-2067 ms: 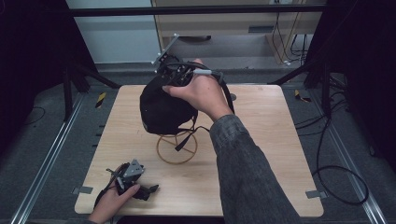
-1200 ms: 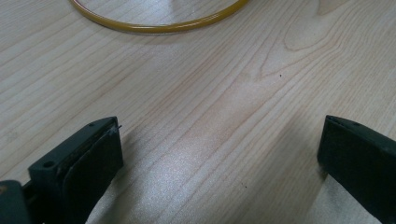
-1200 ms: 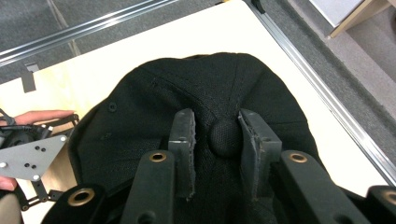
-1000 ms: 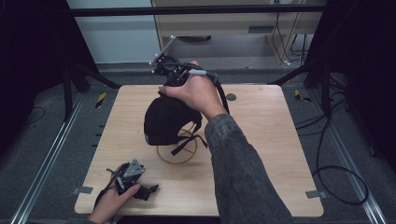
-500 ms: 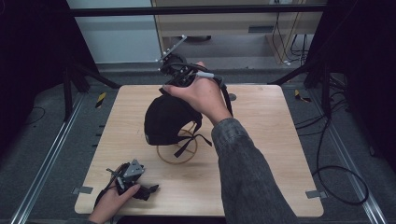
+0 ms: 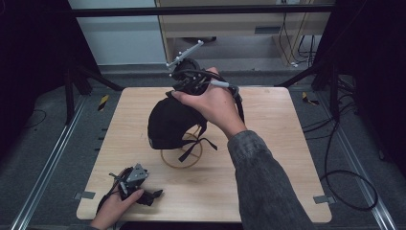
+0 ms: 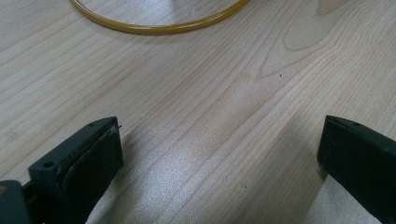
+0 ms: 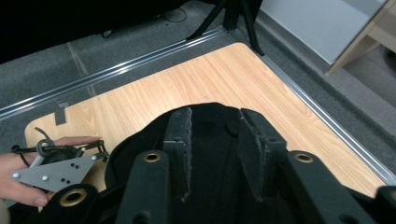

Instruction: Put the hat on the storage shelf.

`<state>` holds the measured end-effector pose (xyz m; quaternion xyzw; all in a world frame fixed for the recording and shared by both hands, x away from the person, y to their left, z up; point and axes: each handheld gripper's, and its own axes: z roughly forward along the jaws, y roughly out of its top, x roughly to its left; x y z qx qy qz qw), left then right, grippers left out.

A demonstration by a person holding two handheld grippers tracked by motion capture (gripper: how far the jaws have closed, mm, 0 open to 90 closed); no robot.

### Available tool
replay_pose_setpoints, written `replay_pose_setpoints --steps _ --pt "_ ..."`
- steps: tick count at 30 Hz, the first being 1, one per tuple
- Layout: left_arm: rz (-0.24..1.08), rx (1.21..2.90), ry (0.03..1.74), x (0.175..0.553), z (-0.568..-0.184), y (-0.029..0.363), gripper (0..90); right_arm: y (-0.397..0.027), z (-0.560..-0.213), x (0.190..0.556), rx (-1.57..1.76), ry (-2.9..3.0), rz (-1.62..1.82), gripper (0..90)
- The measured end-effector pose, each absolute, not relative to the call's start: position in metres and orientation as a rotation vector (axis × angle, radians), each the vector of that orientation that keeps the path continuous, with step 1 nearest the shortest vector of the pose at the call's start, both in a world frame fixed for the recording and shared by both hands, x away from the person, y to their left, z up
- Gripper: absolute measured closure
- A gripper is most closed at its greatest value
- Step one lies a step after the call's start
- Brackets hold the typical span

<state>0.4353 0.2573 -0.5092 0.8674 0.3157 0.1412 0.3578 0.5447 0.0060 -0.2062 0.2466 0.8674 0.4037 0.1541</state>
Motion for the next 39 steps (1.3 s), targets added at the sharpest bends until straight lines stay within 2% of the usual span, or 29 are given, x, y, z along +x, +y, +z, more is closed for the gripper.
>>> replay_pose_setpoints --steps 6,14,21,35,39 --pt "0.365 2.238 0.815 0.435 -0.509 0.257 0.0 -0.005 -0.208 0.538 0.732 2.436 1.172 49.9" --pt "0.365 2.237 0.816 0.435 -0.509 0.257 0.0 -0.02 -0.21 0.53 0.786 2.348 1.177 20.4" --pt "0.364 2.241 0.814 0.435 -0.509 0.257 0.0 -0.042 -0.215 0.52 0.815 2.273 1.192 7.2" --pt "0.362 2.242 0.812 0.436 -0.509 0.257 0.0 -0.09 -0.231 0.502 0.787 2.27 1.144 6.3" --pt "0.363 2.242 0.812 0.436 -0.509 0.257 0.0 -0.105 -0.239 0.494 0.796 2.248 1.108 11.4"
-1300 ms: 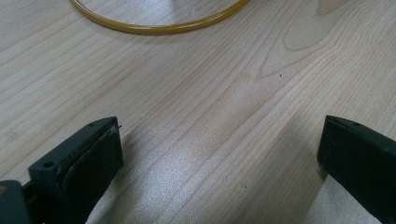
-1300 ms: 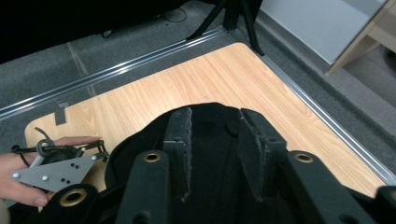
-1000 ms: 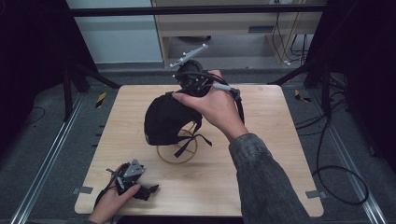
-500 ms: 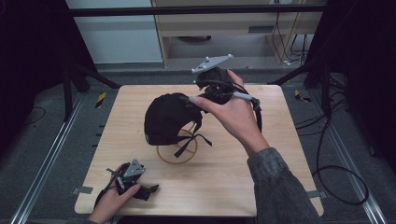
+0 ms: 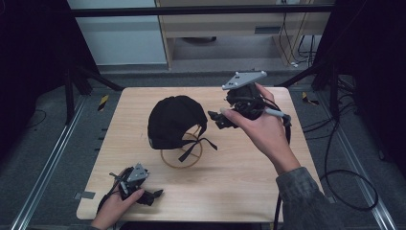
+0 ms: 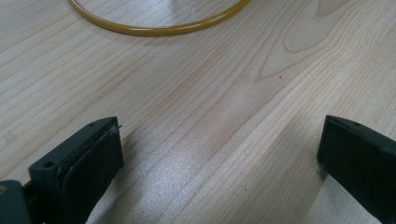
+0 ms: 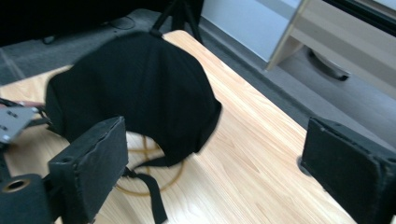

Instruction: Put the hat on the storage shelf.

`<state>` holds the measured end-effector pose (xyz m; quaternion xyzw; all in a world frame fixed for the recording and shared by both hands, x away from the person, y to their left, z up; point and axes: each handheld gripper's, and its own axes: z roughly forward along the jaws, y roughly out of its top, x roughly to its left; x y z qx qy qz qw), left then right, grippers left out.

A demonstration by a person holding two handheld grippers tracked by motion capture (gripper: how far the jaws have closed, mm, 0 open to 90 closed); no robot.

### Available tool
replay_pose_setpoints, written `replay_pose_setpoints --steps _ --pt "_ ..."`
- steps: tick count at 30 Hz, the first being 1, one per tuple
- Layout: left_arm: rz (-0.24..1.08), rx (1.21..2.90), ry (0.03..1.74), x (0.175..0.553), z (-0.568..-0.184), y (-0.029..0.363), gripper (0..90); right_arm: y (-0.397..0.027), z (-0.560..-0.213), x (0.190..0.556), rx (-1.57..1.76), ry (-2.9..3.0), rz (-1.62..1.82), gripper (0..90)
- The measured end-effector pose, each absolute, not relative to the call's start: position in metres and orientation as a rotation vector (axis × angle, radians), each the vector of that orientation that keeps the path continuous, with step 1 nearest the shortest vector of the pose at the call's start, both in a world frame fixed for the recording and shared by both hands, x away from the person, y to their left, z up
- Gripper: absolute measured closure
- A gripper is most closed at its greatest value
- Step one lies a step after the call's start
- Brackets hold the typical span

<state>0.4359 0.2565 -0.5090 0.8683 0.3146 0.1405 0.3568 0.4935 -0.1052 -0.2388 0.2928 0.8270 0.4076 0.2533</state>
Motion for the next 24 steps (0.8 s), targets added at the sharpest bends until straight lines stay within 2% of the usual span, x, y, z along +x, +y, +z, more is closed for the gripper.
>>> replay_pose_setpoints --steps 1,7,16,24 --pt "0.362 2.242 0.813 0.436 -0.509 0.256 0.0 -0.109 -0.242 0.49 0.787 2.234 1.097 13.8" --pt "0.364 2.24 0.812 0.436 -0.509 0.256 0.0 -0.133 -0.268 0.474 0.795 2.188 1.049 15.0" --pt "0.363 2.242 0.812 0.436 -0.509 0.257 0.0 -0.167 -0.288 0.471 0.853 2.156 1.047 15.9" --pt "0.363 2.242 0.812 0.436 -0.509 0.257 0.0 -0.18 -0.315 0.466 0.898 2.141 1.035 15.9"
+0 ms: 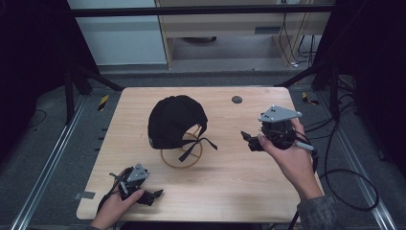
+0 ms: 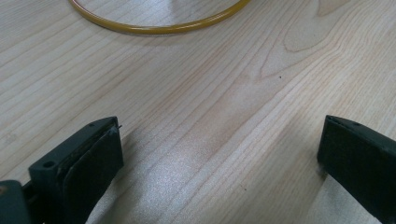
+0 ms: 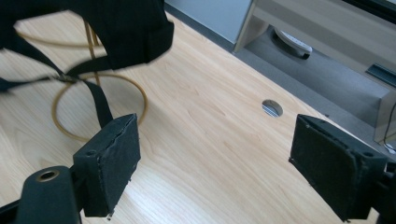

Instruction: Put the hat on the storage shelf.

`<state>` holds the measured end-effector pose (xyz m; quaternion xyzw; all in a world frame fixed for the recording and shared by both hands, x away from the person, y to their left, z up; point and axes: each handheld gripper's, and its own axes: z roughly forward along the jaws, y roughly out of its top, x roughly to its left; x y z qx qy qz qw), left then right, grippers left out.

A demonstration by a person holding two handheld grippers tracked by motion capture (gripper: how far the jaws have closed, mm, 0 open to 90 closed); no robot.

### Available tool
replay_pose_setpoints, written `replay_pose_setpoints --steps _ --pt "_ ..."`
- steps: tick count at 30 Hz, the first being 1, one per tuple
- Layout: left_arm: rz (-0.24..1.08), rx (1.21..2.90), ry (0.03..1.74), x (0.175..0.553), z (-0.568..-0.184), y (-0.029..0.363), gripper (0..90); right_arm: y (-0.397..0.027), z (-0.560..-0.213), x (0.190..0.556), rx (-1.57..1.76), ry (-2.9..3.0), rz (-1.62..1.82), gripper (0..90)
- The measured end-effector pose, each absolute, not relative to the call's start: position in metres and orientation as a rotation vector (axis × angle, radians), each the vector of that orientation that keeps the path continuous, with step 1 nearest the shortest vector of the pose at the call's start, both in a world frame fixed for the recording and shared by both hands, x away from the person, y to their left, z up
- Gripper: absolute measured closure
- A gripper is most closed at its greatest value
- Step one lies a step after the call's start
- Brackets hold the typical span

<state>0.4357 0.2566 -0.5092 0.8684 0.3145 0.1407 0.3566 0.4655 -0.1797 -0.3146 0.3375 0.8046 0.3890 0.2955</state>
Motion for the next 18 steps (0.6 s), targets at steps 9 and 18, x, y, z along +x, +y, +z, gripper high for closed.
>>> replay_pose_setpoints --steps 9,18 --pt "0.365 2.243 0.811 0.436 -0.509 0.257 0.0 -0.197 -0.349 0.464 0.967 2.151 1.057 17.3" --pt "0.363 2.241 0.814 0.435 -0.509 0.257 0.0 -0.209 -0.391 0.466 1.065 2.137 1.064 15.4"
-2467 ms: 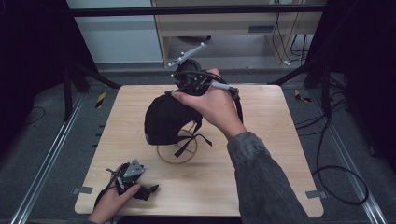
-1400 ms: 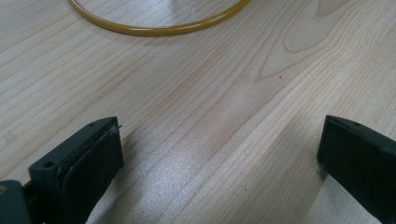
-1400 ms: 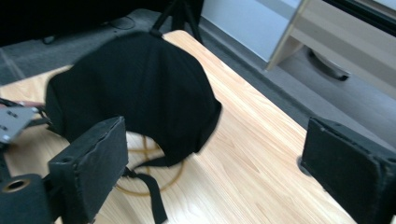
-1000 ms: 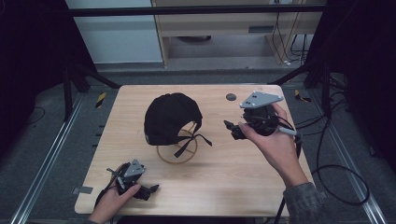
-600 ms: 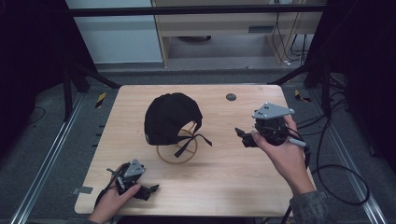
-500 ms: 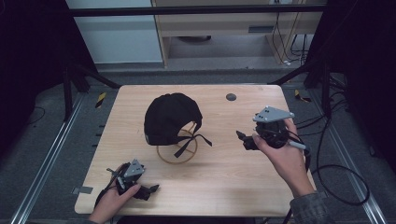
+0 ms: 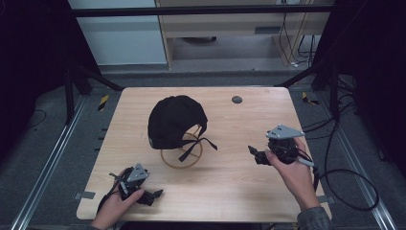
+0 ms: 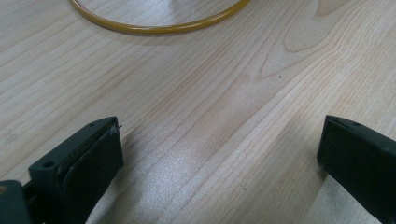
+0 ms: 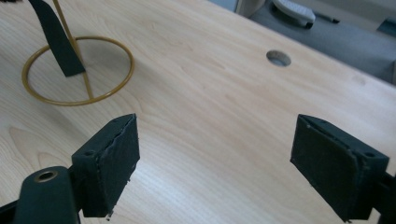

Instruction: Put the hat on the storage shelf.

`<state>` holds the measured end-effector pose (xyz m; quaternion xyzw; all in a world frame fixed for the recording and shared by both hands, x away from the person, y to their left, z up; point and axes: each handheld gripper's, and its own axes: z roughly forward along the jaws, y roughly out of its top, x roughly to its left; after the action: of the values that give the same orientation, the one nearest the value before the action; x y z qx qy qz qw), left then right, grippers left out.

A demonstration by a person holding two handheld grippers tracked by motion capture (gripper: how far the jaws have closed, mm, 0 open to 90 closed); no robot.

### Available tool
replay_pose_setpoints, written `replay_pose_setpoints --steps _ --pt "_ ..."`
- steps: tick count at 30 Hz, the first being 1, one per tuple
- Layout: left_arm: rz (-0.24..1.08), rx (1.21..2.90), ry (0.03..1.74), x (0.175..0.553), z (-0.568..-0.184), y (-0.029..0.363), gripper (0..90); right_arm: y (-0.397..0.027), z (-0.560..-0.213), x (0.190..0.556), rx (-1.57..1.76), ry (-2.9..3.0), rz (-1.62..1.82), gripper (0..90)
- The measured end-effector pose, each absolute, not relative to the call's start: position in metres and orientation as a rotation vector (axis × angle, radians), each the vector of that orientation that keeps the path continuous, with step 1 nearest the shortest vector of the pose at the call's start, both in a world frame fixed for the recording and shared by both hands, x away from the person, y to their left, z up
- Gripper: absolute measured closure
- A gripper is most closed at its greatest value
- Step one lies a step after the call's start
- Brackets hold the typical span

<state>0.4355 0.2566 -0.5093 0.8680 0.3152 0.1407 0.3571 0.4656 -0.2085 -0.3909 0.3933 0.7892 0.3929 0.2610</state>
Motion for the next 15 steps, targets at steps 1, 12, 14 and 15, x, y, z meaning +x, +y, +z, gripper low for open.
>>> replay_pose_setpoints --steps 1,12,14,15 --pt "0.363 2.241 0.814 0.435 -0.509 0.257 0.0 -0.209 -0.394 0.464 1.076 2.138 1.07 15.4" --pt "0.365 2.244 0.812 0.436 -0.509 0.257 0.0 -0.208 -0.446 0.473 1.219 2.101 1.095 15.5" --pt "0.365 2.244 0.812 0.435 -0.509 0.257 0.0 -0.207 -0.454 0.477 1.24 2.095 1.091 15.6" --pt "0.365 2.244 0.812 0.435 -0.509 0.257 0.0 -0.206 -0.458 0.479 1.251 2.099 1.082 15.8"
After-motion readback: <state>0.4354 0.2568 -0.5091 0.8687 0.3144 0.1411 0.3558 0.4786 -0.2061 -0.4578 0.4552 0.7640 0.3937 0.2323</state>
